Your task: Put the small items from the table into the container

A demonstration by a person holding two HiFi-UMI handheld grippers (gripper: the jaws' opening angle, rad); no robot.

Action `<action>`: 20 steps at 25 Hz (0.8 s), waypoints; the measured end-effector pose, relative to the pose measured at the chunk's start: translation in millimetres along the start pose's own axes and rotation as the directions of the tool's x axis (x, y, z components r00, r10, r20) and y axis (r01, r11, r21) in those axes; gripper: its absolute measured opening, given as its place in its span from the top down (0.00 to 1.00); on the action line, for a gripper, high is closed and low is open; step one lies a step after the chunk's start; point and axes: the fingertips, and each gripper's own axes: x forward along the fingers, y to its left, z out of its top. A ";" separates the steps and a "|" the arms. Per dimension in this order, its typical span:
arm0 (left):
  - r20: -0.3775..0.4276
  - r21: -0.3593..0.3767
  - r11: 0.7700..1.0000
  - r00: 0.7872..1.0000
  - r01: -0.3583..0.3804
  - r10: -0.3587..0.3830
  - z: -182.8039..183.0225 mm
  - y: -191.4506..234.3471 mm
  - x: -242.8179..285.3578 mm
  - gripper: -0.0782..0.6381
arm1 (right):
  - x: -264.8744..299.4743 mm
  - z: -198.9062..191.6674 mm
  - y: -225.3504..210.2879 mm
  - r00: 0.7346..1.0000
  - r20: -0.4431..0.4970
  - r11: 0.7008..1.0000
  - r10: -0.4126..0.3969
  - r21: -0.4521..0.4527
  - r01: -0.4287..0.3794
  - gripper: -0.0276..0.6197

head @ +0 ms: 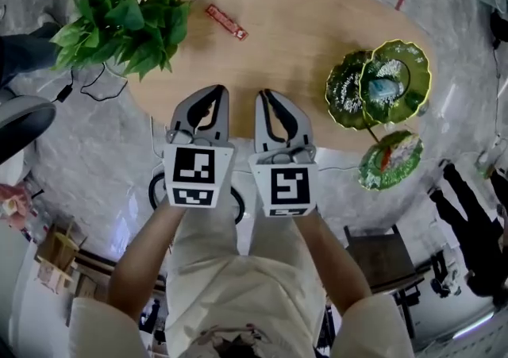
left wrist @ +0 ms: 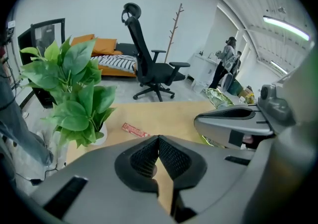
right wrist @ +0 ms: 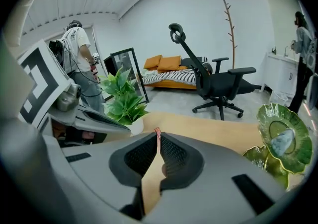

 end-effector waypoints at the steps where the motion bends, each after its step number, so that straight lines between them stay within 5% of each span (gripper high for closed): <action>1: 0.002 -0.010 1.000 1.000 -0.002 0.002 -2.2 4.3 1.2 0.88 | 5.3 -1.7 2.3 1.000 -0.006 1.000 0.003 -0.002 -0.003 0.95; 11: 0.012 -0.025 1.000 1.000 0.015 -0.015 -20.3 24.6 13.2 0.88 | 52.9 -17.3 5.5 0.999 -0.050 0.997 0.020 -0.072 -0.024 0.94; 20: 0.001 -0.029 0.999 0.999 0.035 -0.035 -42.6 35.8 21.5 0.88 | 83.0 -42.9 7.2 0.996 -0.087 0.990 0.009 -0.141 -0.021 0.82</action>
